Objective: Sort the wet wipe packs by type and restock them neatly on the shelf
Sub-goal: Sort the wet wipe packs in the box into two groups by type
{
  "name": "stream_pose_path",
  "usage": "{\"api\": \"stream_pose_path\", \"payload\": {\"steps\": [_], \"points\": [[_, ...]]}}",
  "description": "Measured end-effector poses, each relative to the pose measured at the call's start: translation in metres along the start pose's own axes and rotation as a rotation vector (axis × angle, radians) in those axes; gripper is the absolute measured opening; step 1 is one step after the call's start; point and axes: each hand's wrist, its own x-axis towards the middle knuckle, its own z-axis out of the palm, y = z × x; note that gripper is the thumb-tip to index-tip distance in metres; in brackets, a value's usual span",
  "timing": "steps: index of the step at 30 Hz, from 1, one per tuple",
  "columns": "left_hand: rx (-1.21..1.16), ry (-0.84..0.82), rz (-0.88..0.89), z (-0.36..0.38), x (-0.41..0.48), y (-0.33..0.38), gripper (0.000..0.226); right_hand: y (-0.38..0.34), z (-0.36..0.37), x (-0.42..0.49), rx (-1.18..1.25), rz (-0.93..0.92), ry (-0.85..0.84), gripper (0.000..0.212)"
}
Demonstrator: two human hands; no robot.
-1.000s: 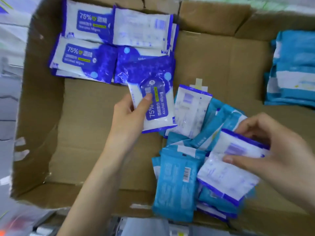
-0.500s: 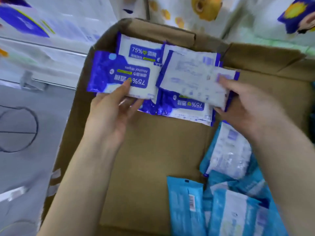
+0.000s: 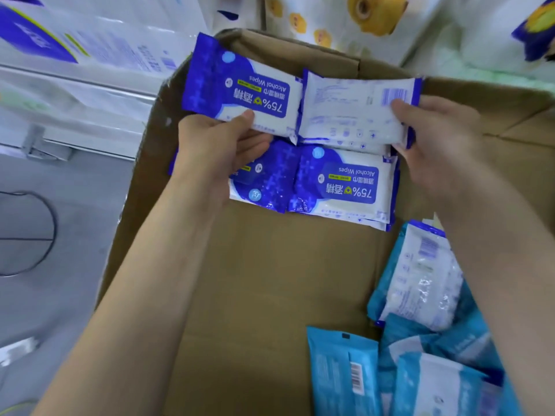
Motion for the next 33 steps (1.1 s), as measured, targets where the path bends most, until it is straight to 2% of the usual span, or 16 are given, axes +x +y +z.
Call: {"api": "stream_pose_path", "payload": {"steps": [6, 10, 13, 15, 18, 21, 22, 24, 27, 30, 33], "points": [[0.09, 0.014, 0.001, 0.006, 0.003, 0.001, 0.019, 0.005, -0.002, 0.005, -0.162, -0.078, 0.067, 0.008], [0.213, 0.075, 0.04, 0.002, 0.003, -0.006, 0.028, 0.011, -0.01, 0.011, -0.269, -0.099, 0.067, 0.02], [0.286, 0.083, 0.127, -0.002, -0.011, -0.008, 0.029, 0.01, -0.025, 0.017, -0.451, -0.184, 0.104, 0.033], [0.356, 0.054, 0.19, -0.002, -0.033, -0.013, 0.026, 0.004, -0.043, 0.009, -0.577, -0.273, 0.093, 0.03], [0.524, -0.04, 0.199, 0.0, -0.077, -0.037, 0.02, 0.004, -0.082, -0.014, -0.75, -0.298, -0.153, 0.023], [0.822, -0.152, 0.222, -0.006, -0.118, -0.072, 0.013, 0.021, -0.125, -0.03, -0.991, -0.141, -0.42, 0.025], [0.843, -0.19, 0.198, -0.008, -0.128, -0.083, 0.016, 0.027, -0.136, -0.035, -1.102, -0.117, -0.465, 0.032], [0.811, -0.245, 0.117, -0.009, -0.144, -0.104, 0.039, 0.034, -0.148, -0.042, -1.24, -0.129, -0.507, 0.049], [0.858, -0.268, 0.112, -0.007, -0.161, -0.129, 0.059, 0.035, -0.145, -0.045, -1.354, -0.245, -0.505, 0.061], [0.872, -0.115, 0.115, -0.007, -0.18, -0.146, 0.074, 0.036, -0.137, -0.041, -1.45, -0.276, -0.532, 0.057], [0.743, 0.01, 0.004, -0.01, -0.199, -0.163, 0.086, 0.039, -0.136, -0.041, -1.471, -0.297, -0.51, 0.057]]}}
